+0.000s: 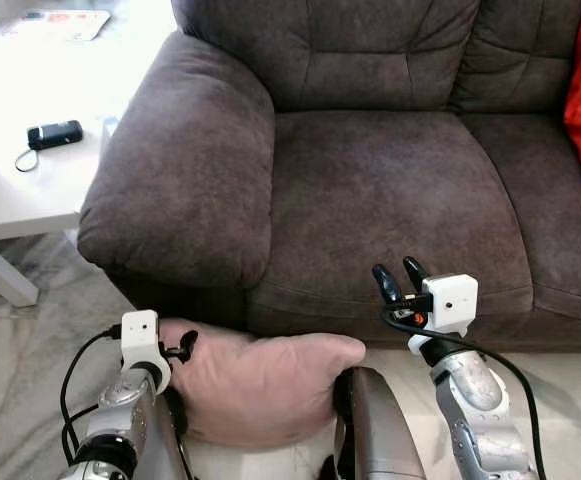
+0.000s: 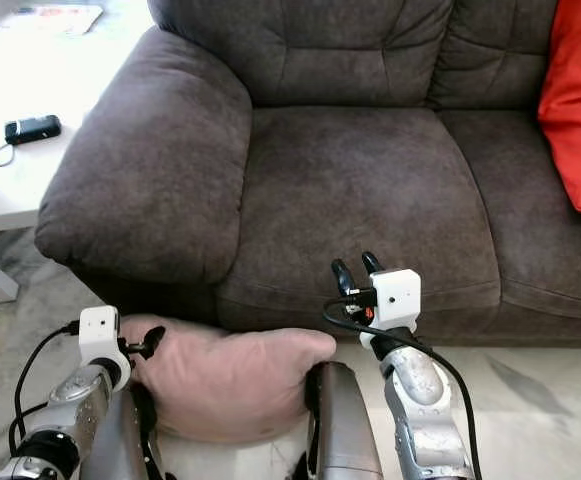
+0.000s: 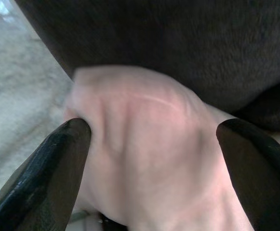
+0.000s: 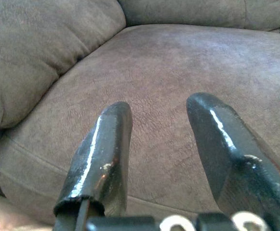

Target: Move the pillow to the sofa from floor

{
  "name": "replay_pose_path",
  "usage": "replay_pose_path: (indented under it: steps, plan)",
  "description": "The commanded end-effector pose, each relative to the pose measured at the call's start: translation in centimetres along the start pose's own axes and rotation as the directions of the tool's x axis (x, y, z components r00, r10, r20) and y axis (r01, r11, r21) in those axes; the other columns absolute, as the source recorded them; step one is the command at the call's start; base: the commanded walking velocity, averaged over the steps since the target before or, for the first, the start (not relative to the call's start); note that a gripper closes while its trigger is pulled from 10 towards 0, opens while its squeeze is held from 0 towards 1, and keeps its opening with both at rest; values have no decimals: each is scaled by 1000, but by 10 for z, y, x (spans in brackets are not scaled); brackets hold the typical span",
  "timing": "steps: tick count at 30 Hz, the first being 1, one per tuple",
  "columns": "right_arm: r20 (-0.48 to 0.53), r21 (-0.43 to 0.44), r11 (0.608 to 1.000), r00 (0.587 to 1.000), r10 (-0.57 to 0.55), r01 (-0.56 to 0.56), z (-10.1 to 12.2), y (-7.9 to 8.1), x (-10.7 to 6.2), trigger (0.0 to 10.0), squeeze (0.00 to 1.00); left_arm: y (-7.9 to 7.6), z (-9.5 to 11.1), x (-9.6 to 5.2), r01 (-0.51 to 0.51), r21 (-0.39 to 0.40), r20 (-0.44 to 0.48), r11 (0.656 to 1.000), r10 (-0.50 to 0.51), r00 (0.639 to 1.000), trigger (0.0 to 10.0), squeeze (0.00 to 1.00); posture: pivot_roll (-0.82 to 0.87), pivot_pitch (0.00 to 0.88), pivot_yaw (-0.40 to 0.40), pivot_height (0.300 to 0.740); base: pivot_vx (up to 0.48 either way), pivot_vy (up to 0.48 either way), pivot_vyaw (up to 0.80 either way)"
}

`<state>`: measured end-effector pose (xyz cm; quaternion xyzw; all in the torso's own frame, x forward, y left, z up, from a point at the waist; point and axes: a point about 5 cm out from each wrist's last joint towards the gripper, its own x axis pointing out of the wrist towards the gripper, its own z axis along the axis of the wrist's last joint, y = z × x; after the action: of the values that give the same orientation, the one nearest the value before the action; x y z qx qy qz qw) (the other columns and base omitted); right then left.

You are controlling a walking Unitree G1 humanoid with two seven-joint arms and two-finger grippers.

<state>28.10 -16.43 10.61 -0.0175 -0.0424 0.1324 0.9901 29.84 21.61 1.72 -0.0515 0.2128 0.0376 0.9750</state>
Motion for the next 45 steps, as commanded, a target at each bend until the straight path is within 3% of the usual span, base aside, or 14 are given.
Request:
replay_pose_path:
  steps: [1,9,15,21,27,28,29,30,45]
  plan:
    - [-1,0,1000,1000,0,0,3,-3,-4,10000,0,1,-6,-1,-10,-7,-17,1000,10,1000,10000,0,-131,230,-113,498,0,0,0]
    - [-7,-9,1000,1000,21,-21,10,-7,-9,10000,0,1,-8,-1,-63,-21,-5,998,63,998,10000,0,-150,258,-151,498,0,0,0]
    - [-26,-7,999,999,34,-34,11,-7,-11,10000,0,13,-1,-2,-153,-45,47,987,155,987,10000,0,-149,270,-168,498,0,0,0]
    - [-33,-7,999,999,39,-40,12,-7,-13,10000,0,15,9,-1,-163,-78,95,984,170,981,10000,0,-159,276,-176,498,0,0,0]
    - [-41,-9,999,999,35,-35,12,-10,-16,10000,0,14,10,1,-169,-67,85,983,175,981,10000,0,-165,279,-179,498,0,0,0]
    - [-43,-9,999,999,34,-34,12,-11,-17,10000,0,15,10,2,-175,-63,78,982,180,981,3765,0,-165,279,-179,498,0,0,0]
    - [-43,-9,999,999,34,-34,12,-11,-17,10000,0,15,10,2,-175,-63,78,982,180,981,3765,0,-165,279,-179,498,0,0,0]
    - [-44,-9,999,998,34,-35,12,-11,-17,10000,0,14,9,2,-174,-55,67,983,177,982,0,0,-165,278,-179,498,0,0,0]
    - [-42,-14,999,999,28,-28,11,-14,-12,10000,0,7,5,5,-136,-40,21,990,137,990,0,0,-162,250,-168,498,0,0,0]
